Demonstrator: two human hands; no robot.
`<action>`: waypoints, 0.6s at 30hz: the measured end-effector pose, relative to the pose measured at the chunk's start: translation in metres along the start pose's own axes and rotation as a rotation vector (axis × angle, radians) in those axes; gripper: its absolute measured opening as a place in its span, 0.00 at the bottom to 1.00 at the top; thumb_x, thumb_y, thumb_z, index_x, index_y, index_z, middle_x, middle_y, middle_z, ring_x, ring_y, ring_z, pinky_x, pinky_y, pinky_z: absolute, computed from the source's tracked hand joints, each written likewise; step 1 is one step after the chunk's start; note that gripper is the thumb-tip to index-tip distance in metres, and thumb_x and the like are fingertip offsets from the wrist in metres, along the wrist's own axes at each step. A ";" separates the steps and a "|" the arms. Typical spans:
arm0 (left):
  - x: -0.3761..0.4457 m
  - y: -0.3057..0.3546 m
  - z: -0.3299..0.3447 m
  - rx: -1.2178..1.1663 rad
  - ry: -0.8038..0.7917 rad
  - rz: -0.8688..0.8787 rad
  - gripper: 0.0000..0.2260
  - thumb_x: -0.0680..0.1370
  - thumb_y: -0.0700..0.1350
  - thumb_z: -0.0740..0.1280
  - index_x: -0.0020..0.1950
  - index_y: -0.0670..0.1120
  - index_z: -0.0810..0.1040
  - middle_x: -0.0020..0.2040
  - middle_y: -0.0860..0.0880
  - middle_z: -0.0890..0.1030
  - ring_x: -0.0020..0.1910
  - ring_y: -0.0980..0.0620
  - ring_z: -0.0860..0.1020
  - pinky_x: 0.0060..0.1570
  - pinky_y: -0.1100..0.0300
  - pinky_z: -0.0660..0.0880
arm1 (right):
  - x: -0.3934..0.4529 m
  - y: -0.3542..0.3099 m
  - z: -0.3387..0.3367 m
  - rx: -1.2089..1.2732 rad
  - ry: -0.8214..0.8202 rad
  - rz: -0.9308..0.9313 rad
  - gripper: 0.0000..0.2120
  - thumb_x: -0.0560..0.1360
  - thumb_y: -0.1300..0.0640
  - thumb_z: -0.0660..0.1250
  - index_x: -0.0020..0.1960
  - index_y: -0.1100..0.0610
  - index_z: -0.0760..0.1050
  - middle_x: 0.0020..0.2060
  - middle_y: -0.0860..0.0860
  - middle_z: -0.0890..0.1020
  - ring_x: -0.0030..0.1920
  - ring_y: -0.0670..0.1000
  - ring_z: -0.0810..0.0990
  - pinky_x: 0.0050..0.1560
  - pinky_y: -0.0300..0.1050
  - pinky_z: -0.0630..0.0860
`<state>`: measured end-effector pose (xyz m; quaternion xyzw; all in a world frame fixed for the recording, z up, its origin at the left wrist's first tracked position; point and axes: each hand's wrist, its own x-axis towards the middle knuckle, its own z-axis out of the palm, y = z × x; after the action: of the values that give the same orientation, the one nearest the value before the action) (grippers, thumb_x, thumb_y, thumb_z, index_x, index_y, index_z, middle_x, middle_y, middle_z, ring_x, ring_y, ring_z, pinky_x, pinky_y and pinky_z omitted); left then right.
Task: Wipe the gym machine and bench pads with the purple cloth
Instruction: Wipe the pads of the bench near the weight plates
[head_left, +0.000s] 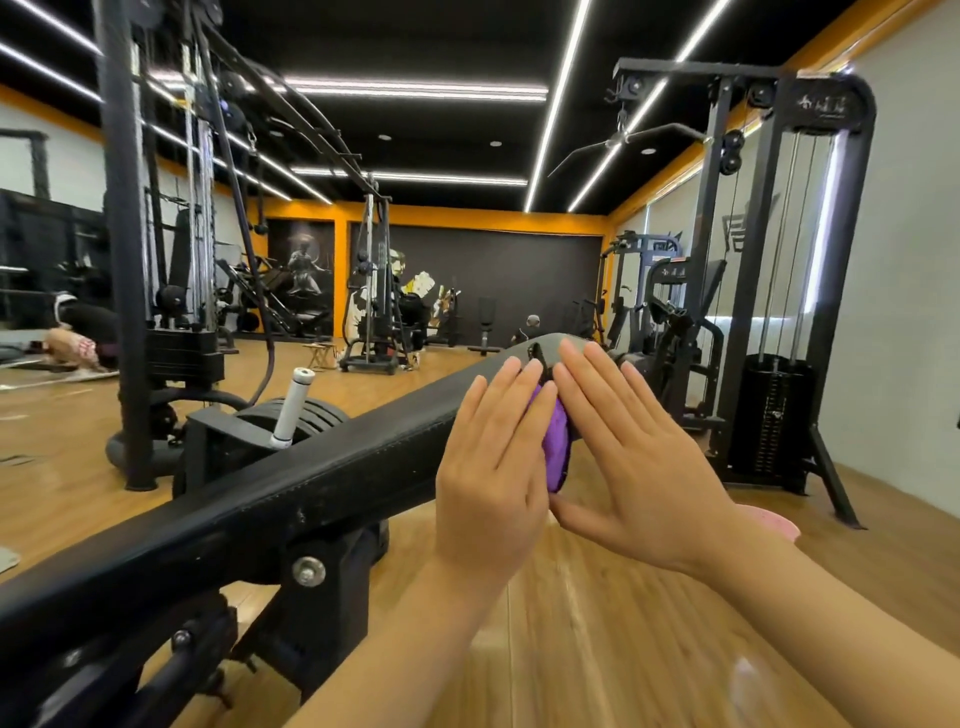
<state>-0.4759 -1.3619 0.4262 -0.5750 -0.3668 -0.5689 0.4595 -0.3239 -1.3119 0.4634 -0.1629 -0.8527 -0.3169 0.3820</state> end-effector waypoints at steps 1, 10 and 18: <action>0.000 -0.002 0.000 -0.013 -0.008 -0.014 0.15 0.82 0.39 0.60 0.69 0.37 0.74 0.69 0.40 0.76 0.72 0.43 0.72 0.71 0.43 0.69 | -0.001 0.001 0.002 0.016 0.008 -0.003 0.43 0.76 0.37 0.62 0.80 0.60 0.51 0.80 0.55 0.51 0.80 0.55 0.48 0.76 0.61 0.56; 0.014 -0.013 0.010 0.183 -0.057 0.052 0.20 0.84 0.48 0.62 0.71 0.36 0.73 0.69 0.38 0.76 0.71 0.42 0.72 0.72 0.48 0.69 | 0.001 0.008 0.017 0.060 0.051 -0.029 0.43 0.75 0.41 0.65 0.79 0.63 0.51 0.79 0.57 0.52 0.80 0.57 0.48 0.76 0.60 0.56; -0.009 -0.038 -0.021 0.252 -0.109 0.212 0.17 0.84 0.41 0.63 0.71 0.34 0.69 0.67 0.34 0.76 0.68 0.39 0.73 0.68 0.47 0.73 | 0.000 0.010 0.014 0.019 0.089 -0.070 0.40 0.78 0.42 0.64 0.79 0.62 0.52 0.79 0.57 0.53 0.79 0.58 0.50 0.78 0.57 0.52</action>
<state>-0.5192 -1.3694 0.4199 -0.5783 -0.3967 -0.4348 0.5649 -0.3266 -1.2951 0.4600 -0.1150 -0.8431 -0.3288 0.4096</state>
